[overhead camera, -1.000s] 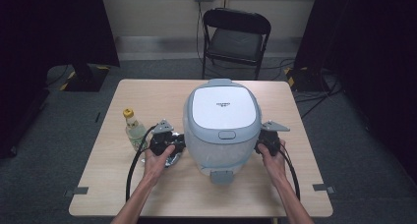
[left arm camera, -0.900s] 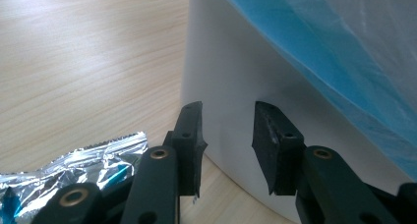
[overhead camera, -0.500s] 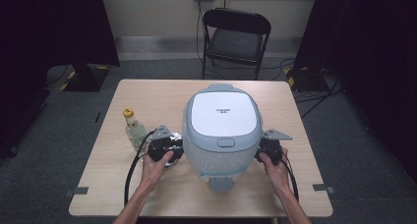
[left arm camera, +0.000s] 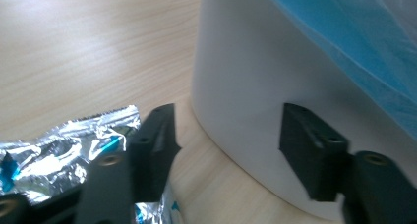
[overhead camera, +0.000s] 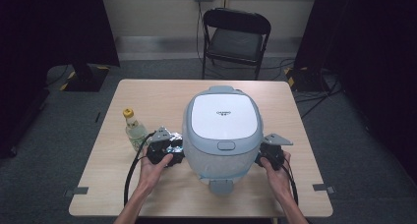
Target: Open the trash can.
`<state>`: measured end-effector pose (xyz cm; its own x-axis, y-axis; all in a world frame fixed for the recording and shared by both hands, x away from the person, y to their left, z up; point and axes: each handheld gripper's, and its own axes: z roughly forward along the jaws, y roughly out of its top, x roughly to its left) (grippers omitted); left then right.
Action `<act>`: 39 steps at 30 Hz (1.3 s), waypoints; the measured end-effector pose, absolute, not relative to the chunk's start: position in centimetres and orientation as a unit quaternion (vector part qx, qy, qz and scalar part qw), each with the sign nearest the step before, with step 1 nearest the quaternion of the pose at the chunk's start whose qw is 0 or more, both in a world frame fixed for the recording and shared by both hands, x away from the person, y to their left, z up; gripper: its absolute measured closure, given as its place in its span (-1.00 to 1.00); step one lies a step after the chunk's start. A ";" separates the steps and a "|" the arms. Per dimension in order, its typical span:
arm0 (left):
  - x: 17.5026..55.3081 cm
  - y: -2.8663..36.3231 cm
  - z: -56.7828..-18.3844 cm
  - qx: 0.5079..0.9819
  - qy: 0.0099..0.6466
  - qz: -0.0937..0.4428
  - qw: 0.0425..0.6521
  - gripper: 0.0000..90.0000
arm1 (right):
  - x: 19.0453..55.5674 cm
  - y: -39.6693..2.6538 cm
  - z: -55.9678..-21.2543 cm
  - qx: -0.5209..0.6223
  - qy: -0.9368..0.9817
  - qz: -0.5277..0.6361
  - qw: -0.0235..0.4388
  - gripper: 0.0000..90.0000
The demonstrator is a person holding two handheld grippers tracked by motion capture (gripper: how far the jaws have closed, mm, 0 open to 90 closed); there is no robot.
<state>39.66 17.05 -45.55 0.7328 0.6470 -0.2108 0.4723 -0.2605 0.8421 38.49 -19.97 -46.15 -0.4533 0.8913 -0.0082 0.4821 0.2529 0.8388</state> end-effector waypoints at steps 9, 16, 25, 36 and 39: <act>38.6 18.9 -44.3 0.788 0.367 0.109 0.482 -0.42 | 37.7 -23.3 -47.7 0.465 0.770 0.370 0.231 -0.49; 38.0 19.9 -43.1 0.790 0.356 0.096 0.491 -0.47 | 37.7 -24.5 -49.4 0.493 0.776 0.323 0.224 -0.56; 36.7 20.7 -40.8 0.783 0.328 0.099 0.519 -0.46 | 37.6 -24.7 -50.0 0.487 0.774 0.339 0.223 -0.61; 35.1 21.6 -37.9 0.767 0.299 0.113 0.557 -0.19 | 37.6 -24.7 -50.0 0.487 0.774 0.339 0.223 -0.61; 34.3 21.7 -37.0 0.761 0.286 0.122 0.569 -0.01 | 37.6 -24.7 -50.0 0.487 0.774 0.339 0.223 -0.61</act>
<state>34.30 21.70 -36.99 0.8063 0.5747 -0.1398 0.2972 -0.1893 0.9358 37.57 -24.66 -49.97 -0.4272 0.9040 -0.0142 0.6020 0.2961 0.7416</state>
